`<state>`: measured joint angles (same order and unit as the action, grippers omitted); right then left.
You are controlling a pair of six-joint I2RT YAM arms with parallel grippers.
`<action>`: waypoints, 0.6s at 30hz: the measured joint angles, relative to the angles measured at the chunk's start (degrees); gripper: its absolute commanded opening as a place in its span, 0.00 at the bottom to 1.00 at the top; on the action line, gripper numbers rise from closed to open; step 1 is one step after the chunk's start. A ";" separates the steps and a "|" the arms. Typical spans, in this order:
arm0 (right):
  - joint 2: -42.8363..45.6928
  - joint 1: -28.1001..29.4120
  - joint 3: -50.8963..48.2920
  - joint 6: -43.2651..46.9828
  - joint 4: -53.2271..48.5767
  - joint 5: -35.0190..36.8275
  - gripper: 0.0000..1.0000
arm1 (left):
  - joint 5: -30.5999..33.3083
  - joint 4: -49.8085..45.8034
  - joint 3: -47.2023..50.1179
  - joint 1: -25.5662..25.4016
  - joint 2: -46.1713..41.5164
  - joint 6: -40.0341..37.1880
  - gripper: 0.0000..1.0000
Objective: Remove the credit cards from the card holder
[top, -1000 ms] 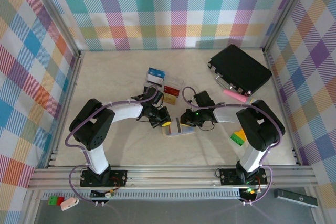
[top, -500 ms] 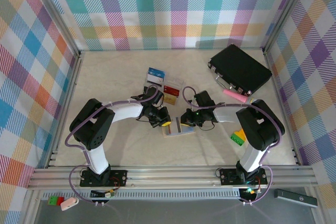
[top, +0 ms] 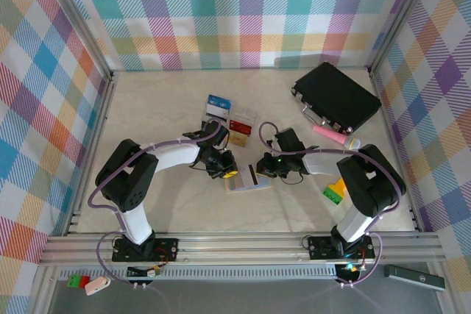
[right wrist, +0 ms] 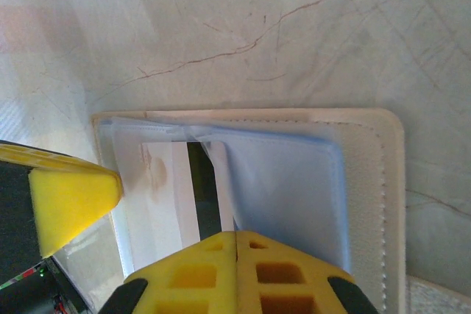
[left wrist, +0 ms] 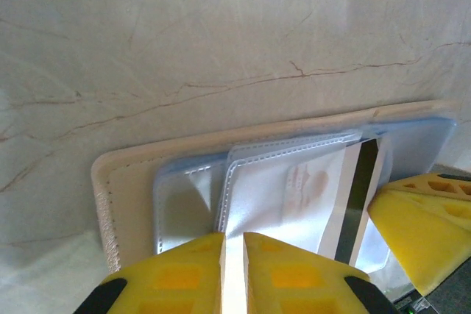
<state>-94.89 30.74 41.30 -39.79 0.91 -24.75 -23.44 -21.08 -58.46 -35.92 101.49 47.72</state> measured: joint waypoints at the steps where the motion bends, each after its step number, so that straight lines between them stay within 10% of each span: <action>1: 0.00 0.00 0.00 0.00 0.02 -0.26 0.05 | -0.04 -0.09 -0.13 0.00 -0.13 -0.07 0.15; 18: -1.53 -0.04 -0.92 -1.53 6.51 -8.15 0.16 | -1.27 0.50 -0.11 -1.07 1.25 -0.09 0.11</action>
<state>-96.42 30.70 40.38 -41.32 7.42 -32.91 -24.71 -20.58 -58.57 -36.99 102.74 47.64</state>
